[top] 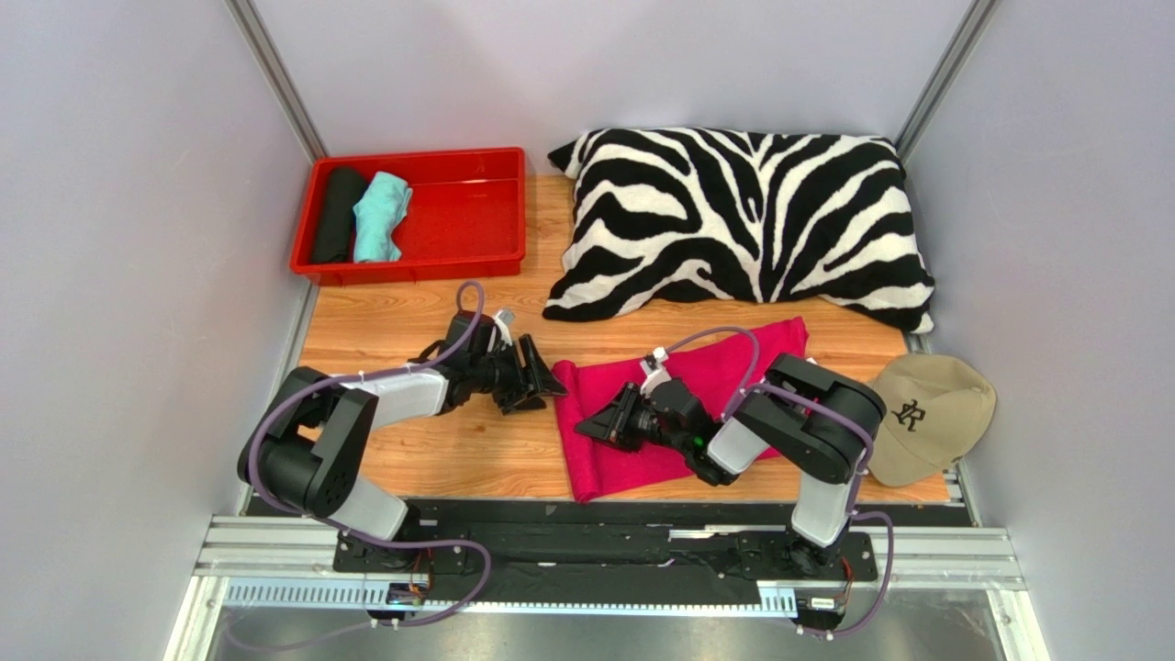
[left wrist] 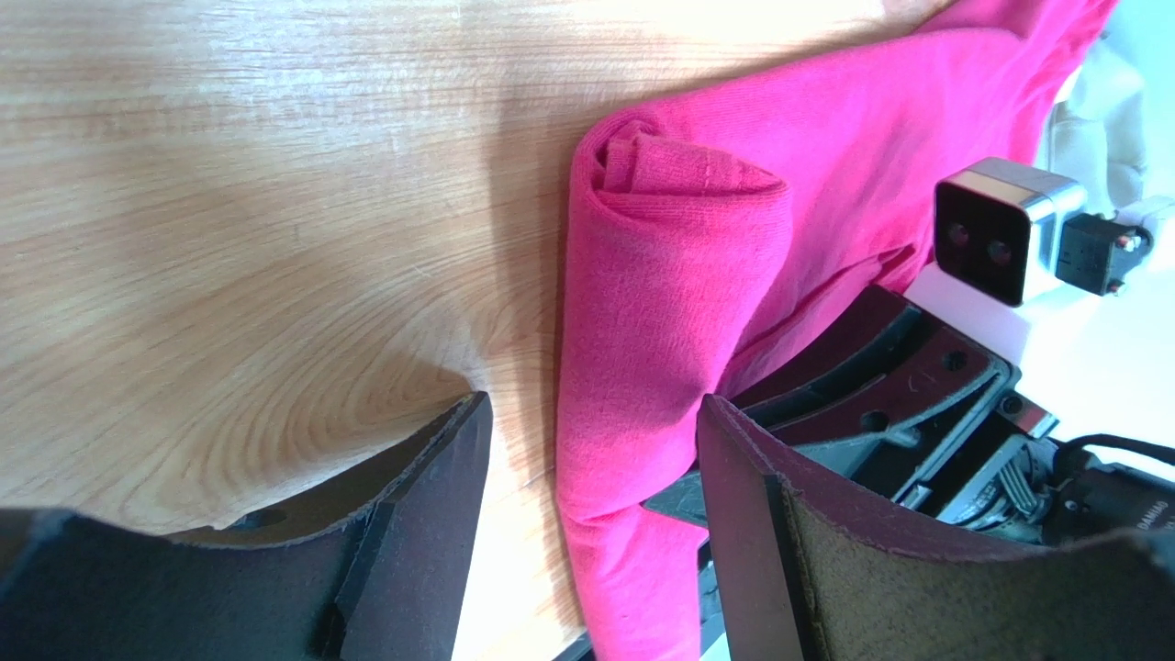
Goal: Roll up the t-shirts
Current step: Roll the T-shirt to the center of the board.
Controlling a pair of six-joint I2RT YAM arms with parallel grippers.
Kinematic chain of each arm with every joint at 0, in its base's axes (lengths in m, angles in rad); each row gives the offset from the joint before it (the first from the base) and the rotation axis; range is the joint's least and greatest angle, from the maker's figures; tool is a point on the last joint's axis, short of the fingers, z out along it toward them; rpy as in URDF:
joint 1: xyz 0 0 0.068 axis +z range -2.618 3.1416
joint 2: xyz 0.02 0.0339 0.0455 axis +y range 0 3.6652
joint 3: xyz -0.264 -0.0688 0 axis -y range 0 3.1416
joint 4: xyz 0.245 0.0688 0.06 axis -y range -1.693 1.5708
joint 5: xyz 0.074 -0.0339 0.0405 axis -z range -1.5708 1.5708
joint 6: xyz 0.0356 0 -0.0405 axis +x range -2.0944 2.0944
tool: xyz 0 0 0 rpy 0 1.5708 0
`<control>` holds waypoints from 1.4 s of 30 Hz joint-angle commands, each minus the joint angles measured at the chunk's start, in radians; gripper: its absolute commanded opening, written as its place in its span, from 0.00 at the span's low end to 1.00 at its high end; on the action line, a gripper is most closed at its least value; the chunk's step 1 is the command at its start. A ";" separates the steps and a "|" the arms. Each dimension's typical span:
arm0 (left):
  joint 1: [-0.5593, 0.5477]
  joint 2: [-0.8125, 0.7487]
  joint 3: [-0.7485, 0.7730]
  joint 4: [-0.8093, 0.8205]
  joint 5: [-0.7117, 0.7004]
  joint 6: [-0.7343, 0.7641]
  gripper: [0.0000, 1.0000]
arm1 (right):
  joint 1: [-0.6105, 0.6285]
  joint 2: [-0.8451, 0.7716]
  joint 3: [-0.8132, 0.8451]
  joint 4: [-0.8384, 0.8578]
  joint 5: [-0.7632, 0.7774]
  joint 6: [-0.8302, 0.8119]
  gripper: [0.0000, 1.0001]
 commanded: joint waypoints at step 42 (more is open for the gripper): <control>-0.190 0.193 0.365 -0.485 -0.336 0.052 0.15 | 0.115 -0.419 0.091 -0.739 0.242 -0.214 0.48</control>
